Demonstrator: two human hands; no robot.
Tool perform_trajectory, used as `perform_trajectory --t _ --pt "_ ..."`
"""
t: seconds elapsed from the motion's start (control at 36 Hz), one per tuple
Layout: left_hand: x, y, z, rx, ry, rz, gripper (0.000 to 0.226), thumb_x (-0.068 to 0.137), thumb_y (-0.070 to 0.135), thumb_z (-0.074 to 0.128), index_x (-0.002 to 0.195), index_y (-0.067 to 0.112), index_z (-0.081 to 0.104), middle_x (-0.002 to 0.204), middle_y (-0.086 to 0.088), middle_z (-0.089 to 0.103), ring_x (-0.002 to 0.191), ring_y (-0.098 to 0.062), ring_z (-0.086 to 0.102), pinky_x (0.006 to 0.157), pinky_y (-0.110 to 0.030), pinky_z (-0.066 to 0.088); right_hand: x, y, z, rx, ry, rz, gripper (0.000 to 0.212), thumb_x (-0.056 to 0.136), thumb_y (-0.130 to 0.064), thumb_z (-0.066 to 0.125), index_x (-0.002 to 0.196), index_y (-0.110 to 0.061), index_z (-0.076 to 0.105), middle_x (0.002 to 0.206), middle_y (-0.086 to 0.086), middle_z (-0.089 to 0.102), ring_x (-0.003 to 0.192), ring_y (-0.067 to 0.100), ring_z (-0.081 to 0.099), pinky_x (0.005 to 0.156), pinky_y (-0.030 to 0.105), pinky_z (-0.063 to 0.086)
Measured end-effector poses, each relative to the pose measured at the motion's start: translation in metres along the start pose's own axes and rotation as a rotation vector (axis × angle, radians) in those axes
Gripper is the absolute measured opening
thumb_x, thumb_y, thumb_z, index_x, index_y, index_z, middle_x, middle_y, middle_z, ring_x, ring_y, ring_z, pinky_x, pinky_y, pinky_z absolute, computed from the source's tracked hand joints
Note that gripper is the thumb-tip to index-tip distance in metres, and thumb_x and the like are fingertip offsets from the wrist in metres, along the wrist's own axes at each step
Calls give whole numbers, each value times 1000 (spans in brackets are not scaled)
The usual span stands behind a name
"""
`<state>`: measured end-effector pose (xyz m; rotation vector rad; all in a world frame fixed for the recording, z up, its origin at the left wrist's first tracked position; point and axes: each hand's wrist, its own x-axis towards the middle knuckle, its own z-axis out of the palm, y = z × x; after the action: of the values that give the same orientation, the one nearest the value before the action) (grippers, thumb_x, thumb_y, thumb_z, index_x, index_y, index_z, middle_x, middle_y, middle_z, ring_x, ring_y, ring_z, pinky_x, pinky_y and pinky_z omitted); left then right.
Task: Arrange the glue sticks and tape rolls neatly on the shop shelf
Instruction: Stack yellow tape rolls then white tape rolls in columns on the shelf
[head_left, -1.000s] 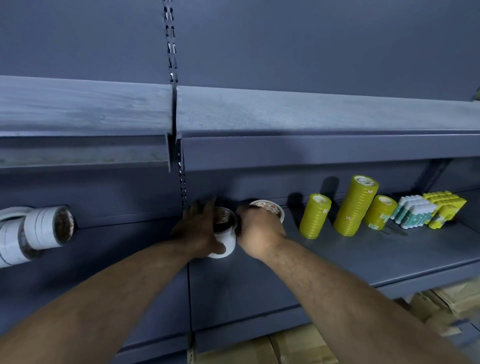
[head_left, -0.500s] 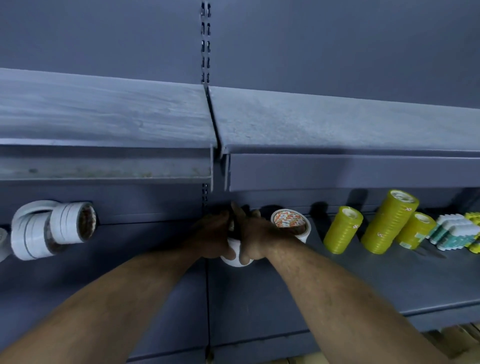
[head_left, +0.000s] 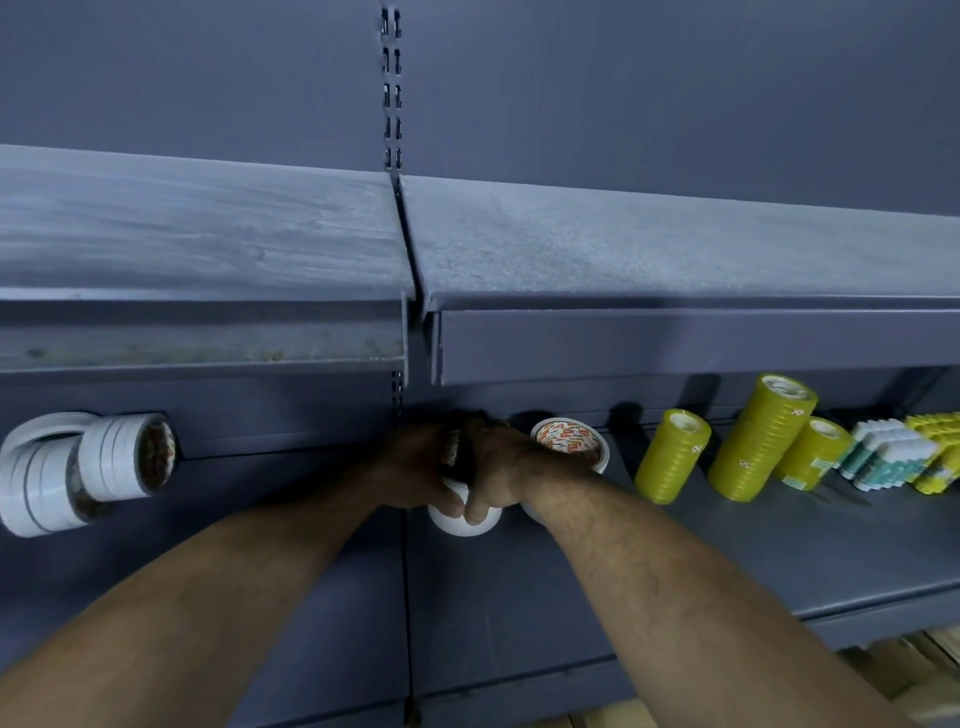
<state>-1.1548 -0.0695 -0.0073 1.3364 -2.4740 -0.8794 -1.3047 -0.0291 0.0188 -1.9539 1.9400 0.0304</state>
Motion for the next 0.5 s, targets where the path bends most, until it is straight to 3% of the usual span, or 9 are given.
perform_trajectory --t 0.08,0.14,0.22,0.28,0.33,0.39,0.5 --pt "-1 5 -2 -3 -52 34 71 64 17 89 129 23 60 114 14 62 108 -6 58 81 -19 46 -2 -5 -2 -103 -28 -20 119 61 -26 92 157 -16 22 158 12 30 137 31 44 98 35 50" --pt "0 11 -4 2 -104 55 59 68 13 87 122 21 64 103 18 60 95 2 57 73 -14 42 -8 -9 -11 -176 -27 -37 120 63 -24 91 158 -17 20 155 11 33 132 31 48 92 34 51" --pt "7 24 -7 -18 -86 91 44 66 10 88 106 16 71 98 14 66 87 9 59 73 -15 46 -20 -5 -34 -190 39 -65 89 64 -16 88 142 -17 45 127 5 61 106 25 63 75 31 51" --pt "11 39 -10 67 3 112 64 55 33 92 111 25 61 112 12 65 97 -2 60 76 -20 48 -29 8 -51 -114 119 -52 67 65 -13 86 126 -20 57 106 -1 65 98 21 65 73 29 53" --pt "15 53 -9 166 63 126 96 51 47 91 132 24 45 125 16 51 112 -8 53 84 -20 42 -37 29 -66 16 211 -1 44 69 -16 86 105 -20 61 92 -4 63 93 17 64 73 28 52" --pt "22 66 -2 218 64 127 114 48 57 88 140 18 34 133 11 48 118 -15 51 91 -26 43 -41 53 -75 128 244 79 42 69 -23 87 105 -15 66 100 -1 69 95 17 66 78 30 56" --pt "33 85 14 253 75 131 92 44 54 89 116 18 44 114 5 53 103 -21 55 83 -32 48 -43 94 -76 260 175 137 73 62 -17 92 129 -19 62 125 -3 67 108 15 63 91 27 52"
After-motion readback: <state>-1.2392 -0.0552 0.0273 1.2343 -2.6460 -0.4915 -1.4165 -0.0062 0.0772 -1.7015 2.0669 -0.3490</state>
